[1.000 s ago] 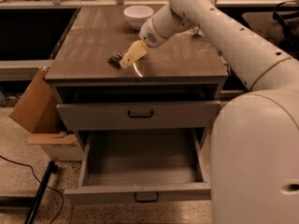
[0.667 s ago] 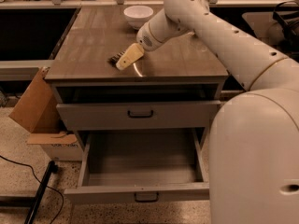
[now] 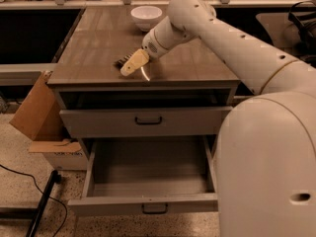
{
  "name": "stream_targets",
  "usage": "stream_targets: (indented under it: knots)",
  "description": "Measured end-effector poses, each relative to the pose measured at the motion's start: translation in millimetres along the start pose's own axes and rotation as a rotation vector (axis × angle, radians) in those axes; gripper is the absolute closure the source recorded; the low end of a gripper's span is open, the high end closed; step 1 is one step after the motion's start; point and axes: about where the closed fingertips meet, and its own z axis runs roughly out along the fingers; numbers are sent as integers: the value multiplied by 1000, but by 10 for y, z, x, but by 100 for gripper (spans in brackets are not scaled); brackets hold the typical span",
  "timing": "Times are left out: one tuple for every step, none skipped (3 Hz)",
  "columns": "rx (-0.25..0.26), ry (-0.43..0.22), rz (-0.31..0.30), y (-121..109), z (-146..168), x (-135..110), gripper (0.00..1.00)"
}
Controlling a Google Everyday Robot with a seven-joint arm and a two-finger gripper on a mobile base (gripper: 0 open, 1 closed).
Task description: Place rxbar chocolate into middle drawer
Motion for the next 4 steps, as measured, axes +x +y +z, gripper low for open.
stream_targets:
  knots:
    - [6, 3, 28, -7, 37, 16, 17]
    - [2, 7, 58, -18, 53, 26, 41]
    - [-1, 8, 66, -19, 39, 10, 63]
    - [-1, 8, 66, -19, 6, -22, 87]
